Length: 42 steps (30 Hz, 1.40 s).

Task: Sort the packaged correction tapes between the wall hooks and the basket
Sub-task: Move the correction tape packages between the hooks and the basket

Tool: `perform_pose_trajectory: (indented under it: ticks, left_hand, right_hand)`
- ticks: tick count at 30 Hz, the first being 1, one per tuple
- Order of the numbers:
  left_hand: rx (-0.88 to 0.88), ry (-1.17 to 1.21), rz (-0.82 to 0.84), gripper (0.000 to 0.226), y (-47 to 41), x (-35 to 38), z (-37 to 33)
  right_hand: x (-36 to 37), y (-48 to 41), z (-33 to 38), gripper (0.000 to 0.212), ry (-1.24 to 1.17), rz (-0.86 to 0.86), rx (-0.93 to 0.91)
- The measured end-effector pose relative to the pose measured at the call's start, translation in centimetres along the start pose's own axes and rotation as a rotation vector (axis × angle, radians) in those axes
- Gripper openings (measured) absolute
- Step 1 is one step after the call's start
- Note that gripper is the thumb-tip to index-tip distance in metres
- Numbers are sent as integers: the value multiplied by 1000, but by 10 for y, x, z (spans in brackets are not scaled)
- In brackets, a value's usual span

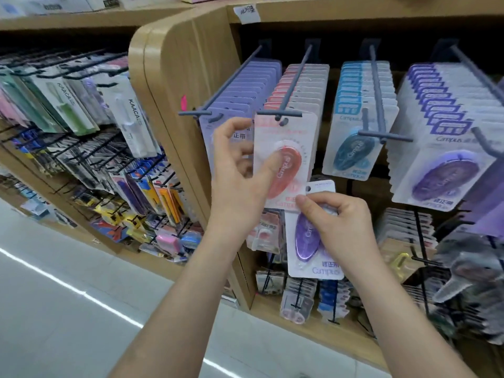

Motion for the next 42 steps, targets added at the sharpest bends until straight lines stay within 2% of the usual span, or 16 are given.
perform_pose_trajectory:
  ticks: [3, 8, 13, 17, 19, 21, 23, 25, 28, 30, 34, 36, 40, 42]
  left_hand:
    - [76, -225, 73, 40, 11, 0, 21]
    - [120, -393, -31, 48, -3, 5, 27]
    - [148, -505, -32, 48, -12, 14, 25]
    - [203, -605, -73, 49, -5, 6, 28]
    - [287, -625, -141, 41, 5, 0, 25]
    - [253, -459, -85, 23, 14, -1, 22]
    - [21, -175, 137, 13, 19, 12, 22]
    - [-184, 8, 308, 18, 24, 28, 23]
    - [-288, 131, 357, 8, 26, 41, 21]
    - [-282, 176, 368, 4, 28, 49, 17]
    - [-219, 199, 419, 10, 35, 79, 2]
    - [-208, 195, 457, 12, 41, 101, -4]
    - [-163, 211, 515, 16, 47, 137, -21]
    - [-120, 228, 528, 15, 48, 147, -31]
  right_hand:
    - [4, 2, 3, 11, 13, -23, 7]
    - [-1, 6, 4, 9, 61, -108, 31]
    - [-11, 16, 7, 49, 108, -8, 18]
    - [-20, 26, 13, 84, -56, 7, -5]
    - [-23, 29, 13, 88, -163, 15, 36]
    - [-25, 30, 13, 77, -216, 26, 64]
    - [-25, 31, 15, 63, -199, 67, 67]
    - [-26, 33, 17, 51, -197, 96, 54]
    - [-31, 37, 19, 43, -226, 101, 36]
    - [-38, 40, 15, 39, -233, 133, 49]
    - [-58, 52, 4, 33, -195, 234, 156]
    - [-76, 57, 0, 33, -199, 165, 170]
    - [-112, 60, 3, 48, -193, -86, 42]
    - [-125, 59, 6, 49, -195, -170, -1]
Point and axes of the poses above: each hand's wrist, its own y-axis away from the middle knuckle, its own x-axis out of the palm, z = x × y, the point moved 5 cm from there along -y, towards the middle knuckle, and after that the axes turned 9 degrees about -x, right-handed, at the moved point
